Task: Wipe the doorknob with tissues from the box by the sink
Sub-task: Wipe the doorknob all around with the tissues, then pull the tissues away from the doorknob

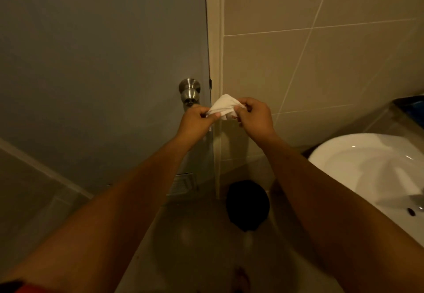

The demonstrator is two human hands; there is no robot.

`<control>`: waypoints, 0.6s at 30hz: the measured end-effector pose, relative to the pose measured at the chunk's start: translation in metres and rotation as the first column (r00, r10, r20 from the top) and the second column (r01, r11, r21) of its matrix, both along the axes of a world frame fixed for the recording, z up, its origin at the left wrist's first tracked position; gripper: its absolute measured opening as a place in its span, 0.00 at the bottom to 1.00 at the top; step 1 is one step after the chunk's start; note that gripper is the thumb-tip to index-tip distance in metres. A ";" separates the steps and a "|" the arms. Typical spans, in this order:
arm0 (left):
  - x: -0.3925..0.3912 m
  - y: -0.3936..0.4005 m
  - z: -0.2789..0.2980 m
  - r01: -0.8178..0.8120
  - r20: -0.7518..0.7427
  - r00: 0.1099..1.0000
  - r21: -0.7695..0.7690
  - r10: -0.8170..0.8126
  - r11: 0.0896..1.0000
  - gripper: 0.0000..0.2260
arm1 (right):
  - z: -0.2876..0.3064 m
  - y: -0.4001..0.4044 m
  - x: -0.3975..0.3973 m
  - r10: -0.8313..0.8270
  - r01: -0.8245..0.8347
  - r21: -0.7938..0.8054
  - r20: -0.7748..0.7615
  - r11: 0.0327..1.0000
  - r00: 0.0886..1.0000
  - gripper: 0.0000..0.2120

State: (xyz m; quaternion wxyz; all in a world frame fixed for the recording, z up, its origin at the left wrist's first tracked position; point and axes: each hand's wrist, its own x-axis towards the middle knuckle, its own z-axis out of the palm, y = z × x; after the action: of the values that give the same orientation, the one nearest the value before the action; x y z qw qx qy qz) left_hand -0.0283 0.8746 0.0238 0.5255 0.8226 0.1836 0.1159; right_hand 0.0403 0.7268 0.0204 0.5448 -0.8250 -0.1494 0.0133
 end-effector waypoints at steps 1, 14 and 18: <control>0.002 -0.003 0.002 0.025 0.000 1.000 0.046 -0.025 0.999 0.11 | -0.001 -0.002 -0.001 -0.028 0.029 0.031 -0.035 0.999 0.999 0.12; 0.041 -0.047 -0.098 -0.020 -0.246 0.967 -0.344 -0.069 0.939 0.12 | -0.103 -0.051 0.007 -0.210 0.176 -0.122 -0.391 0.977 0.896 0.06; 0.061 -0.056 -0.169 -0.050 -0.386 0.918 -0.345 -0.093 0.937 0.11 | -0.154 -0.058 0.015 -0.265 0.227 -0.137 -0.481 0.964 0.836 0.06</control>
State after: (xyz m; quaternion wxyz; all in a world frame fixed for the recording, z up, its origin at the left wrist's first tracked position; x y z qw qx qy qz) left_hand 0.0323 0.8184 -0.1454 0.6156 0.7250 0.2946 -0.0931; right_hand 0.0549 0.6689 -0.1340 0.5310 -0.8258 0.1028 0.1596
